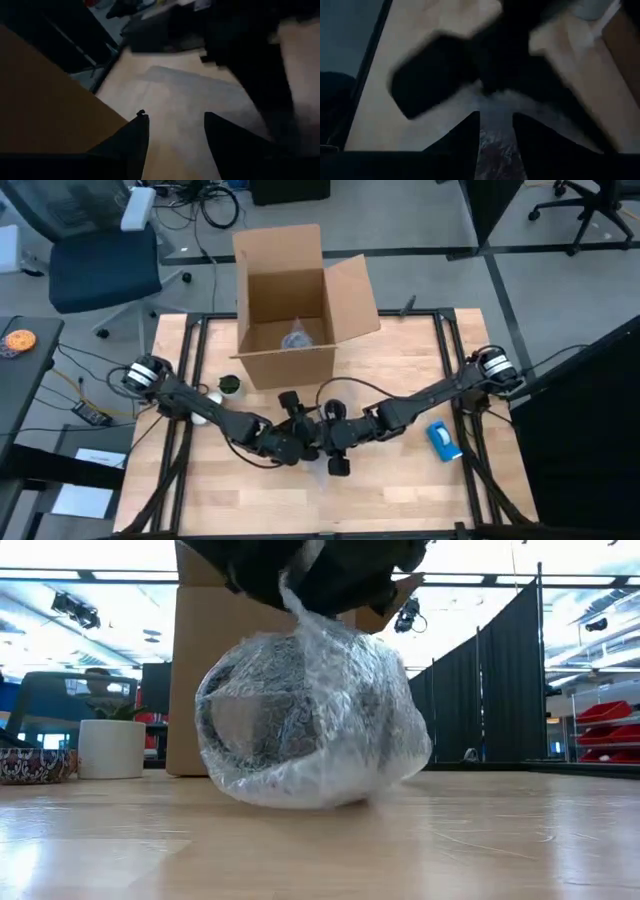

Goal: Wrap mug
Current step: Wrap the black mug with bubble wrap

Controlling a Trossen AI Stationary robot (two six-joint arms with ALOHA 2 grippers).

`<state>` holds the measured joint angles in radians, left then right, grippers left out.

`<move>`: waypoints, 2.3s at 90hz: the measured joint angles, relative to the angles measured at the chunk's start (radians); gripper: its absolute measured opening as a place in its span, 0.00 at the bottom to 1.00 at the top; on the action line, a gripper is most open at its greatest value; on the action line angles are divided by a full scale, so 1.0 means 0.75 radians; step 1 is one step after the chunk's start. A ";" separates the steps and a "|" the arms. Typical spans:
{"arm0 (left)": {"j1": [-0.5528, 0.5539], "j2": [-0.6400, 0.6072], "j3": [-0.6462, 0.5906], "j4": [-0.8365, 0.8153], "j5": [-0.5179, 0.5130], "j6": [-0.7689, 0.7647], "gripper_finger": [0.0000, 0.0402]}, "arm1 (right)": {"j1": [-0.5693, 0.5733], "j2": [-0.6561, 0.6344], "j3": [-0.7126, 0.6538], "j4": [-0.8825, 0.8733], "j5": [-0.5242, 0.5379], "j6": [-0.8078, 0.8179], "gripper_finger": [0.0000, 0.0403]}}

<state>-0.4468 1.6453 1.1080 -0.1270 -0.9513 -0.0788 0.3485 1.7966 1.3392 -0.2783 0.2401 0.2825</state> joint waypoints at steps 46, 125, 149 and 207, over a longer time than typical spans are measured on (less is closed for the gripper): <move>-0.200 -0.259 0.003 -0.330 0.020 -0.179 0.43 | -0.072 0.082 0.001 -0.109 -0.072 -0.017 0.24; -0.050 0.151 0.006 0.031 0.470 -0.115 0.43 | -0.083 0.094 0.093 -0.389 -0.315 -0.034 0.18; -0.040 0.172 0.003 0.082 0.472 -0.108 0.43 | -0.077 0.092 0.101 -0.466 -0.318 -0.034 0.18; -0.081 0.176 -0.059 0.532 0.583 -0.057 0.43 | -0.054 0.088 0.099 -0.660 -0.355 -0.104 0.18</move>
<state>-0.5074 1.7775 1.0638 0.2720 -0.5141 -0.1212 0.3077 1.8626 1.4136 -0.7734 -0.0259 0.2043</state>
